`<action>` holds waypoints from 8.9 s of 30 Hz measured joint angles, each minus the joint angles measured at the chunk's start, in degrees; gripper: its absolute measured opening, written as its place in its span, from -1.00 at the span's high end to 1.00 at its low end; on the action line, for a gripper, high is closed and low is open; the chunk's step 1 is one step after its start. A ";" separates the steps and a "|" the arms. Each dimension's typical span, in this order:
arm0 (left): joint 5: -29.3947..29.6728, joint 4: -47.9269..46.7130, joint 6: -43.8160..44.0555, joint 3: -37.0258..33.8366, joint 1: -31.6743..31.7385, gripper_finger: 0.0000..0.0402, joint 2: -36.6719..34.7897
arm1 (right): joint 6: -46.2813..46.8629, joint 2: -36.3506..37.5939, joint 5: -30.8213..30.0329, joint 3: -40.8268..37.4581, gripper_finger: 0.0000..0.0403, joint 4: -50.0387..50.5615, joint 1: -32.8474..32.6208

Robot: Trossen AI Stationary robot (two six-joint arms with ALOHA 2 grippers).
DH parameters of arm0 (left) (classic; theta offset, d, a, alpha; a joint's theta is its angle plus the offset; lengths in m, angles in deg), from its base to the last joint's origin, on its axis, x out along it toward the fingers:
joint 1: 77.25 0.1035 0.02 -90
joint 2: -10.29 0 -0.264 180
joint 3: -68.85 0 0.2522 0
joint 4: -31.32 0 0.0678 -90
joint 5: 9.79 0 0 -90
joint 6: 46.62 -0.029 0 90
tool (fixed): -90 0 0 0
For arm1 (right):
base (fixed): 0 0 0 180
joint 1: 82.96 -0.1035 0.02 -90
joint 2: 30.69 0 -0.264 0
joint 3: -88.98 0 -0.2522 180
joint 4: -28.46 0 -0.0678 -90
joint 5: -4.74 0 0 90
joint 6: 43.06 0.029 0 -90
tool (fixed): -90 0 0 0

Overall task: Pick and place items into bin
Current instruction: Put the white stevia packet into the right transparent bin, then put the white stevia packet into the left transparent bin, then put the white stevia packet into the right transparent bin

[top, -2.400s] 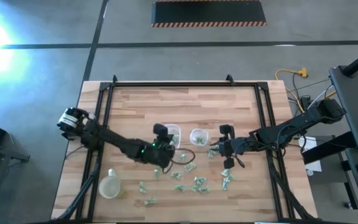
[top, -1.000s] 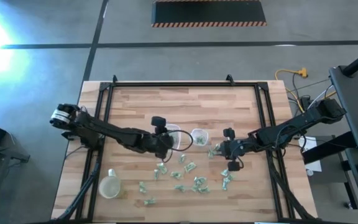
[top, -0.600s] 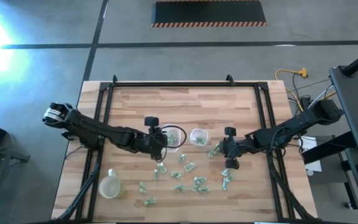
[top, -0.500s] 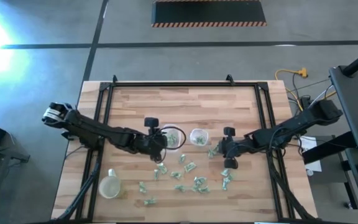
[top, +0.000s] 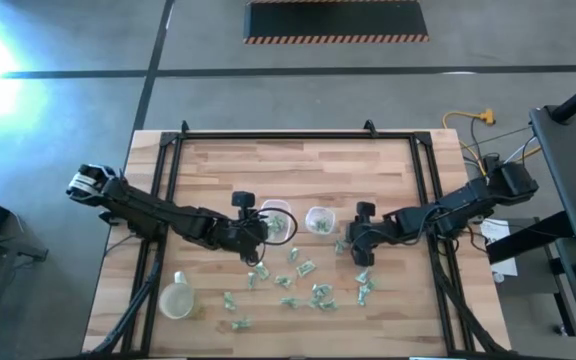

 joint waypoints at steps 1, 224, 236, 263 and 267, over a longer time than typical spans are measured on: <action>0.00 0.02 0.00 0.00 0.00 0.40 0.00 | 0.01 -0.19 0.18 0.00 0.12 -0.04 0.23; 7.27 11.77 -3.46 -4.17 1.56 0.95 6.60 | -16.48 12.39 -9.53 4.94 0.71 -3.49 -10.55; 2.27 14.77 -5.07 -4.28 3.19 0.93 8.04 | -16.48 12.39 -9.53 4.91 0.72 -3.38 -10.55; 4.46 15.14 -7.58 -2.51 1.88 0.27 8.45 | -0.46 7.49 -0.69 -0.94 0.49 -6.52 -9.48; 4.44 15.03 -7.54 -2.54 0.54 0.27 7.44 | -1.91 3.92 -0.63 -0.72 0.37 -8.78 -8.71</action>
